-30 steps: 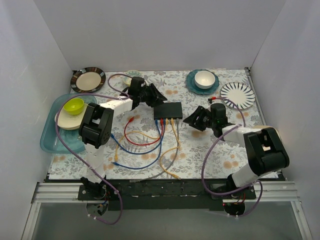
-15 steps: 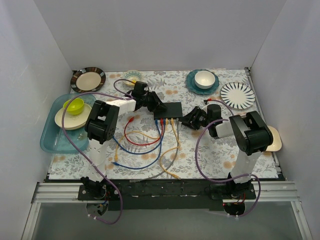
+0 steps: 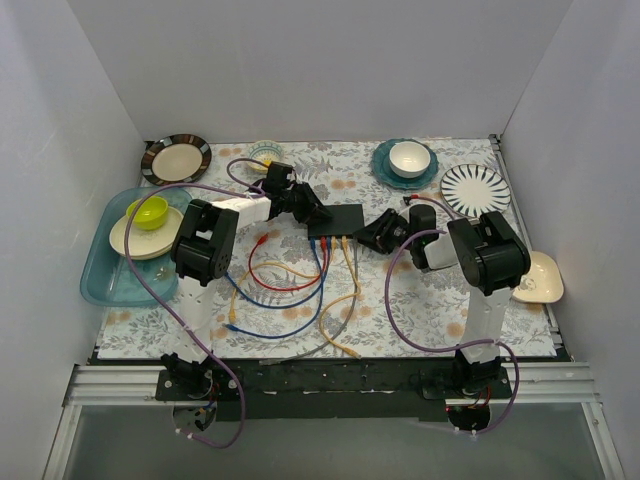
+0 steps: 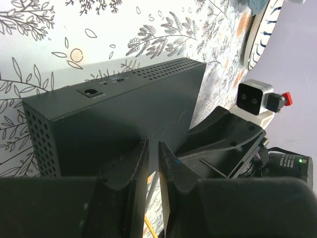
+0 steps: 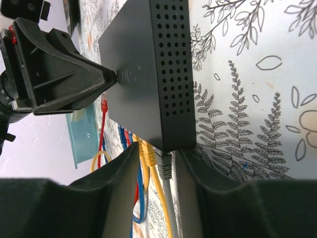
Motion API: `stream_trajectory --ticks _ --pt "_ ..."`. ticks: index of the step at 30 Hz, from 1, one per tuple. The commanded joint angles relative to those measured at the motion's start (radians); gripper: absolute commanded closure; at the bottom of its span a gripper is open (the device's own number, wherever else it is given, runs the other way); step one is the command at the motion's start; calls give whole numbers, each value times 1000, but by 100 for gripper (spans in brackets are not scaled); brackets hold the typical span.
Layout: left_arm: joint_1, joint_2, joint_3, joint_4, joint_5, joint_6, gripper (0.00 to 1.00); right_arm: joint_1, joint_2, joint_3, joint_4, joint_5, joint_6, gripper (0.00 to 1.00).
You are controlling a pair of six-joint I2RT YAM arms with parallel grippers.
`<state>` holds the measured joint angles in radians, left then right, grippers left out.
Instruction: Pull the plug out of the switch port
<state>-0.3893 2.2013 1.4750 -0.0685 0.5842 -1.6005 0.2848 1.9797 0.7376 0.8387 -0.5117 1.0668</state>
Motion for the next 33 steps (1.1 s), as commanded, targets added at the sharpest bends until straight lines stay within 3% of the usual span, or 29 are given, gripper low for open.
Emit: stream_trajectory --ticks 1,16,20,29,33 --pt "6 -2 5 -30 5 14 86 5 33 34 54 -1 24 60" --pt "10 9 -4 -22 25 10 88 7 54 42 0 10 18 71" --pt "10 5 -1 -20 28 8 88 8 73 48 20 -7 35 98" --pt "-17 -138 -145 134 104 -113 88 7 62 22 -22 -36 -2 99" --pt "-43 -123 -154 153 143 -121 88 8 53 31 -73 -47 -42 99"
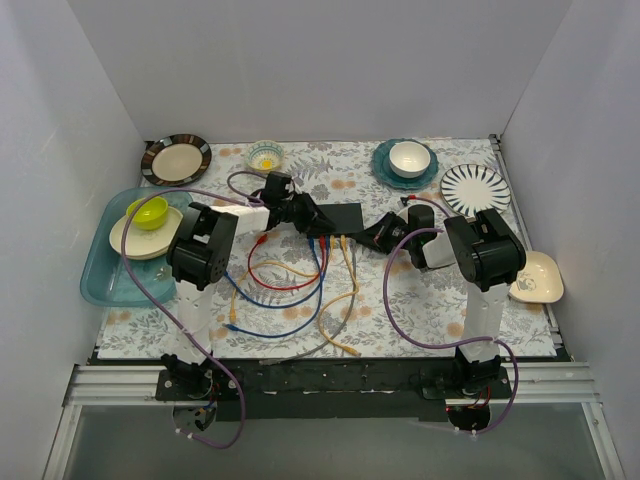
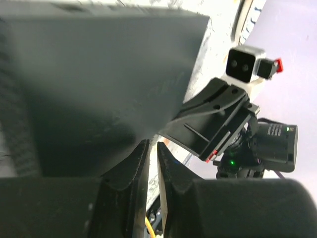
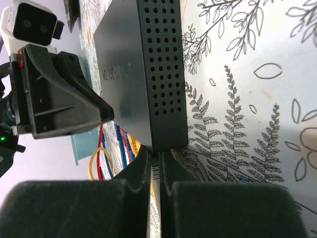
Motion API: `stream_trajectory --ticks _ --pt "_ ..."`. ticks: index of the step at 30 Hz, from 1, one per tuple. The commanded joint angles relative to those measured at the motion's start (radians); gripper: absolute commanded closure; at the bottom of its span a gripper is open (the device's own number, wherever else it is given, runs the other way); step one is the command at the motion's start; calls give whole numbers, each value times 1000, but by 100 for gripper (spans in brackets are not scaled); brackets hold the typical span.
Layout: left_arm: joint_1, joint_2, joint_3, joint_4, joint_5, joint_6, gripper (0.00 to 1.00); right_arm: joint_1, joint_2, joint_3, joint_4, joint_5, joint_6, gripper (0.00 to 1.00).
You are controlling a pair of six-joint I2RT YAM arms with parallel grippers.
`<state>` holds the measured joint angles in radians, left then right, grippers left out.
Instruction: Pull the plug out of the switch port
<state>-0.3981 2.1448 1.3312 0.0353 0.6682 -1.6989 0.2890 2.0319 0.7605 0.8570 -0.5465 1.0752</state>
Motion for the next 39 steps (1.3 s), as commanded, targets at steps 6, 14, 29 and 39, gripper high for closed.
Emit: stream_trajectory --ticks 6,14,29,39 --pt "-56 -14 -16 66 82 -39 90 2 -25 -6 -147 -18 -96 99" --pt "-59 15 -36 66 51 -62 91 13 -39 -12 -223 -58 -155 99" --pt "-53 -20 -44 74 14 -57 91 -23 -244 -102 -499 -6 -328 99" --pt "-2 -129 -40 35 -35 -15 87 -120 -541 -59 -978 437 -505 99"
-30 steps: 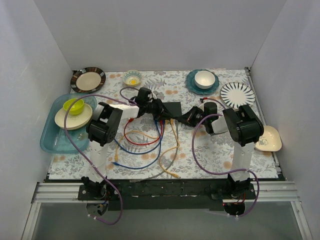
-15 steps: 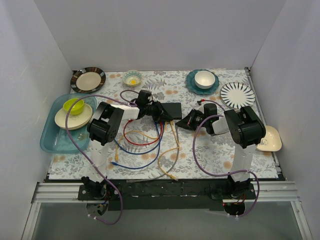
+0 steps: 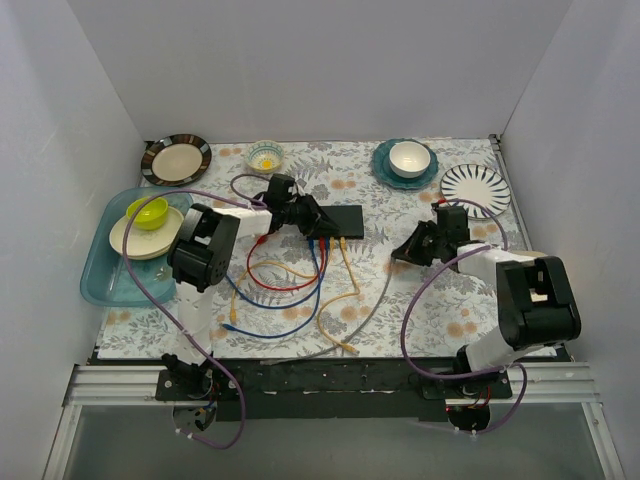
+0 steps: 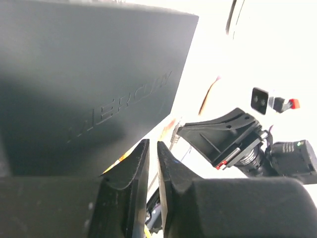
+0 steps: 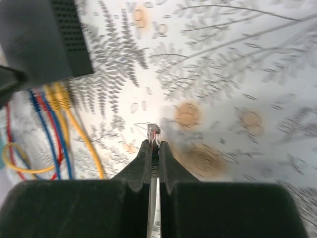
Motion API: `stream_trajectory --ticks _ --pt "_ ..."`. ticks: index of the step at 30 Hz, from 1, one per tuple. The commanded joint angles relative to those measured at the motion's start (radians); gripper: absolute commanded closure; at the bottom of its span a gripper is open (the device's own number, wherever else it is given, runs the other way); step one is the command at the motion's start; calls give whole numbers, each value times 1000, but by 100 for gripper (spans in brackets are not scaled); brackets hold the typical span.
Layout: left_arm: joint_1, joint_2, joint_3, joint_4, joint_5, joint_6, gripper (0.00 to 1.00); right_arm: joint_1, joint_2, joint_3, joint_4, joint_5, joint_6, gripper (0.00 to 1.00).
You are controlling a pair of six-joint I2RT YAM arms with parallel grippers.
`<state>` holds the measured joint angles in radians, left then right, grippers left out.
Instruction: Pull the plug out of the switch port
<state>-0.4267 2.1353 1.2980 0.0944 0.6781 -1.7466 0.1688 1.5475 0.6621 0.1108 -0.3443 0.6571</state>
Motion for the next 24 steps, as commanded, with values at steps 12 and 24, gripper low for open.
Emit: stream_trajectory --ticks 12,24 --pt "88 -126 -13 -82 -97 38 80 -83 -155 57 -240 224 -76 33" --pt "100 15 136 -88 -60 35 80 215 173 277 134 -100 76 35"
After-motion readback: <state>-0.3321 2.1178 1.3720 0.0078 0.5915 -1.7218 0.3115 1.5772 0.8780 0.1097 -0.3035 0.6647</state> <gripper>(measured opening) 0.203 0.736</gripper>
